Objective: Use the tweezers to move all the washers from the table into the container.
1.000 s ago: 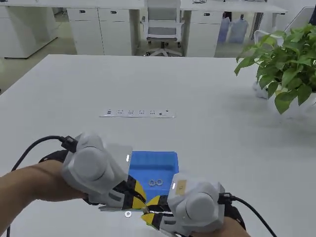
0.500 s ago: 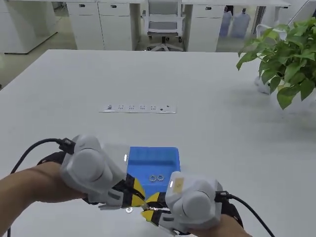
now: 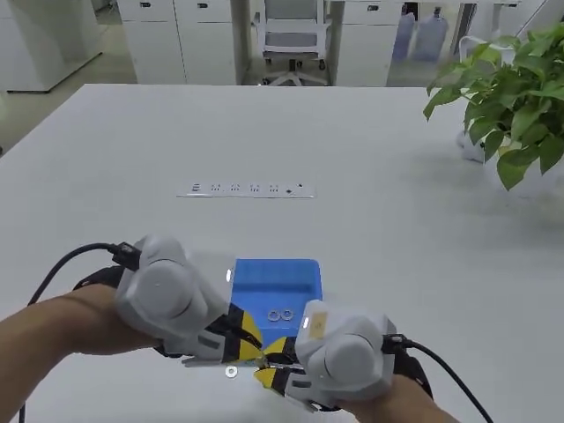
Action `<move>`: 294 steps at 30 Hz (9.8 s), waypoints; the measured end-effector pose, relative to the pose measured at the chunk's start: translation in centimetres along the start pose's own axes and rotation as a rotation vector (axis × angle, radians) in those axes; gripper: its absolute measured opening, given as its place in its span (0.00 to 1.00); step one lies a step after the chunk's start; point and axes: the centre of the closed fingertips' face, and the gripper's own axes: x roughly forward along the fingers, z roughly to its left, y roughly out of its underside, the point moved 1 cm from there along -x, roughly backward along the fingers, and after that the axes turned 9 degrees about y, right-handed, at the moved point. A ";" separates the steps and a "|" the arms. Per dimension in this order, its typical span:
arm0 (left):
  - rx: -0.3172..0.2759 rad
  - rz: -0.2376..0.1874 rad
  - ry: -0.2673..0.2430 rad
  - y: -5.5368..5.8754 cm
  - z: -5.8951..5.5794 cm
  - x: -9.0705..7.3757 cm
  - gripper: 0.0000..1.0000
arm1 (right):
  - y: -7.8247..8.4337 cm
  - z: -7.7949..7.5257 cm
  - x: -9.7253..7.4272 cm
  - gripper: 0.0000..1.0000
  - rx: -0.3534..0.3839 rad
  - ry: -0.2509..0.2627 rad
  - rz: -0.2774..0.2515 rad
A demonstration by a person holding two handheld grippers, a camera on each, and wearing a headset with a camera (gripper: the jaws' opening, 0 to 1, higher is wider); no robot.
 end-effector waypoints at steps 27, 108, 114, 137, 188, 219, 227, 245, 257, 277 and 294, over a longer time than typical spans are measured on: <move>-0.009 -0.012 0.044 -1.2 0.6 1.2 0.07 | 0.6 -0.5 -0.3 0.11 0.074 0.003 0.033; 0.059 -0.033 -0.008 -4.7 6.0 -3.8 0.07 | -5.1 -7.3 -1.0 0.11 0.045 0.072 -0.033; 0.050 -0.021 -0.002 -3.6 6.8 -3.3 0.07 | -4.5 -7.5 0.1 0.11 0.044 0.064 -0.028; -0.038 -0.026 0.035 0.1 8.2 -1.1 0.07 | -1.9 -7.5 3.6 0.11 0.072 0.018 0.018; 0.024 -0.013 0.012 -2.6 5.1 -4.9 0.06 | -5.7 -5.8 0.3 0.11 0.051 0.030 -0.052; 0.002 0.005 0.032 -0.5 0.7 -5.8 0.07 | -6.3 -0.7 0.6 0.11 -0.008 -0.034 -0.053; -0.008 0.014 0.055 0.6 -0.1 -4.8 0.07 | -5.3 0.5 1.1 0.11 -0.014 -0.046 -0.035; -0.015 0.042 0.073 2.7 -0.7 -3.2 0.07 | -3.6 1.8 2.7 0.11 0.002 -0.058 -0.013; -0.020 0.048 0.069 3.0 -0.4 -2.6 0.07 | -3.1 1.6 3.3 0.11 0.012 -0.064 -0.011; -0.031 0.046 0.081 3.0 0.2 -2.5 0.07 | -3.0 1.4 3.4 0.12 0.034 -0.058 -0.019; -0.034 0.054 0.093 3.1 0.0 -2.2 0.07 | -2.8 1.7 3.4 0.12 0.027 -0.066 -0.016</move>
